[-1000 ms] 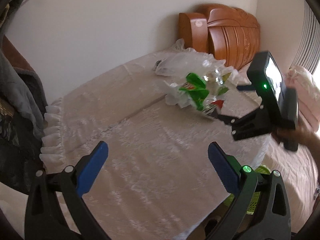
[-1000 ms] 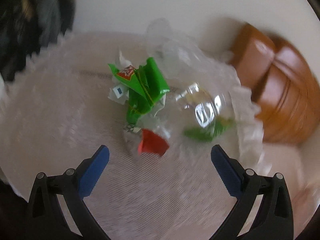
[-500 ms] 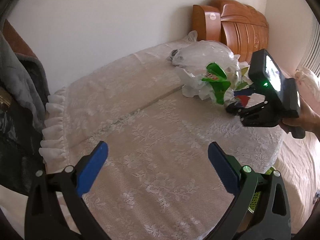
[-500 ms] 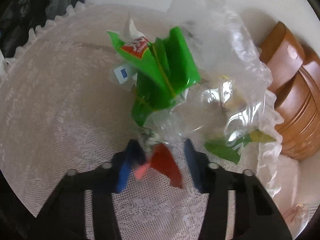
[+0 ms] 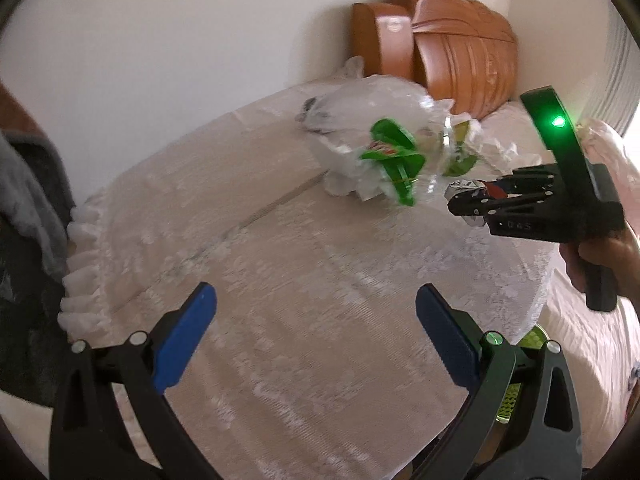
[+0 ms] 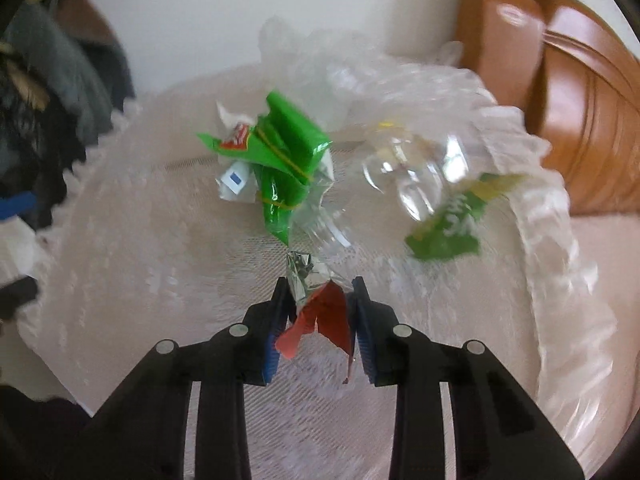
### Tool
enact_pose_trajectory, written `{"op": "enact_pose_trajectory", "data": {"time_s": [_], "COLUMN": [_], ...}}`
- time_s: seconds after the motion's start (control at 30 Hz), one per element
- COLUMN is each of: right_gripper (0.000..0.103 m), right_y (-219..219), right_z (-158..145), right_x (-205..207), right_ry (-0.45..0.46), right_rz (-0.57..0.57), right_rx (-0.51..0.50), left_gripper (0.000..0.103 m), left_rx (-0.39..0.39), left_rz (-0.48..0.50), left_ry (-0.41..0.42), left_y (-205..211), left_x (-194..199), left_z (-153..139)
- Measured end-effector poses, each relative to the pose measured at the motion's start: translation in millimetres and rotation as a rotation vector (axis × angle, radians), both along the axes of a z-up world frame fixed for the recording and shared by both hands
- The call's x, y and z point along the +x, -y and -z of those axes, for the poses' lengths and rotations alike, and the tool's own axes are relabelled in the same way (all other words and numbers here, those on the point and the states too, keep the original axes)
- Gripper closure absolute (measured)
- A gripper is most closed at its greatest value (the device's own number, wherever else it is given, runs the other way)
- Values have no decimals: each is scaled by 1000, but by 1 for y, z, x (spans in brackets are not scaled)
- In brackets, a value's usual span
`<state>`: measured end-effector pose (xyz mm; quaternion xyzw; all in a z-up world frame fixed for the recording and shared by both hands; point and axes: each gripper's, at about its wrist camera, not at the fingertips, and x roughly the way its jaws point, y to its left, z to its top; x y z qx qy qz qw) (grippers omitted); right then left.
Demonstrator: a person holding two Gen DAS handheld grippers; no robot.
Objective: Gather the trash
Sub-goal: 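Grasp the green snack bag with the left tool while the right tool holds the red-foil wrapper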
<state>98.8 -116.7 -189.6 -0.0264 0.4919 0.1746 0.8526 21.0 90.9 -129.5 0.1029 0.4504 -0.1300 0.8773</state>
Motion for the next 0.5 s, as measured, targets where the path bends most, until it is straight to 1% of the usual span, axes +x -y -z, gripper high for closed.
{"op": "enact_pose_trajectory", "data": {"time_s": [0.17,0.2,0.27,0.37,0.4,0.5], "right_gripper": [71,71,71,71,71,70], "right_y": [26,37,45,70,74,109], "right_z": [-15,-18,-19,-20,-21,-21], "right_x": [-23,-34,-43,-64,-66,-85], "right_ry": [16,15,14,2,1,-9], "right_rz": [96,125,145,200,209,278], "right_rx": [51,61,61,67,70,93], "left_gripper": [7,7,7,7,7,7], "left_rx": [-8,-17,-29,-30,-26,-16], "left_rz": [54,58,56,55,63,106], "left_ry": [28,28,22,28,33,47], "left_y": [29,35,47,68,74,108], "left_x": [12,16,25,34,35,39], "left_z": [-4,-3,-2,-2,-3,-5]}}
